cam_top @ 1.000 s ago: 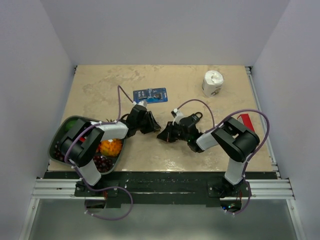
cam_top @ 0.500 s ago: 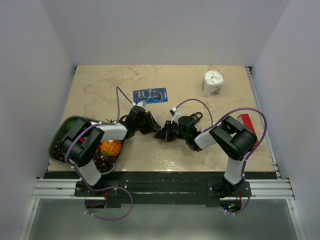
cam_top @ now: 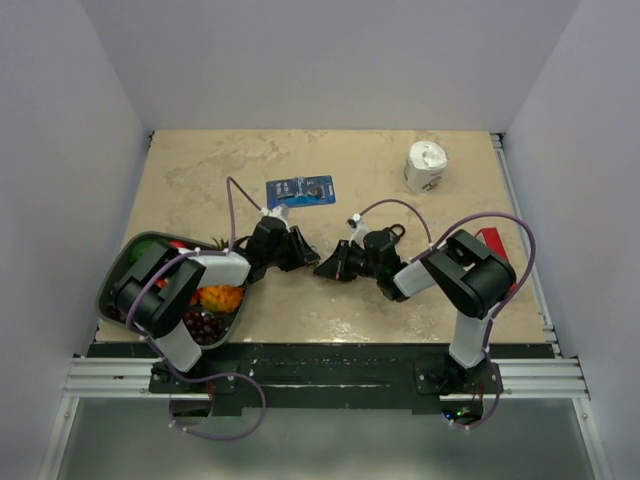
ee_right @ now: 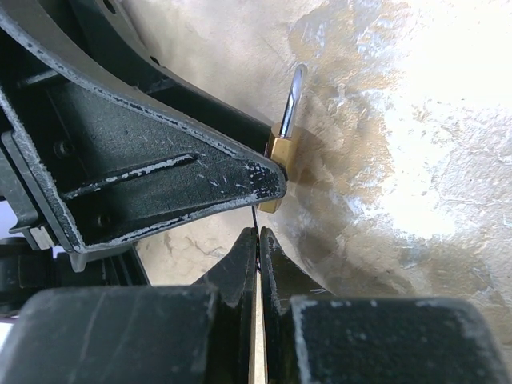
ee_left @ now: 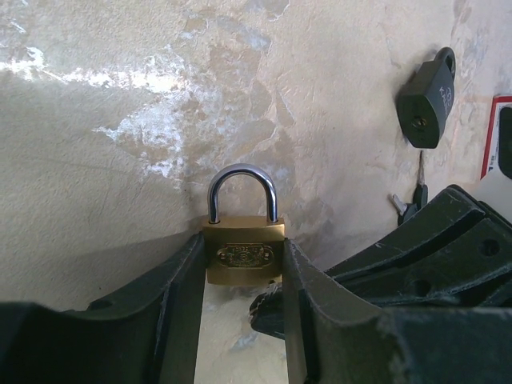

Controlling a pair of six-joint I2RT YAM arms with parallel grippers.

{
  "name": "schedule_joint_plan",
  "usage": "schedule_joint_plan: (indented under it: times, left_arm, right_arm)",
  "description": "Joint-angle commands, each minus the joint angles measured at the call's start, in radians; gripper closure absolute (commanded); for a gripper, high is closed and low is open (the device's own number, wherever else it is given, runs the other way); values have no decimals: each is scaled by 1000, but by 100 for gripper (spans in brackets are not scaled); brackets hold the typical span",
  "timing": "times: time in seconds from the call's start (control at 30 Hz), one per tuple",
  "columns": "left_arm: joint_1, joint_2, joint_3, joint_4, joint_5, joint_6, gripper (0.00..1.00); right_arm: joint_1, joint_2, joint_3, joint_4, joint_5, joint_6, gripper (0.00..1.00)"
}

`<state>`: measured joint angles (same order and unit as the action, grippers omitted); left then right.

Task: Unlock with the key

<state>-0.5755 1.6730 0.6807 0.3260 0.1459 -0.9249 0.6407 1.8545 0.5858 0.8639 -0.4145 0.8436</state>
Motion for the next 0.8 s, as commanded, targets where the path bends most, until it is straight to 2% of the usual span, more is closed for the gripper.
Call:
schedule_joint_plan:
  times: [0.0, 0.5, 0.77]
  left_arm:
    - [8, -53, -3, 79, 4, 9, 100]
    - [9, -93, 2, 82, -9, 46, 100]
    - [8, -61, 13, 68, 4, 40, 100]
  right_arm:
    - [-4, 25, 22, 38, -18, 29, 100]
    - [-4, 29, 31, 24, -20, 23, 100]
    - [-4, 0, 31, 14, -14, -18, 100]
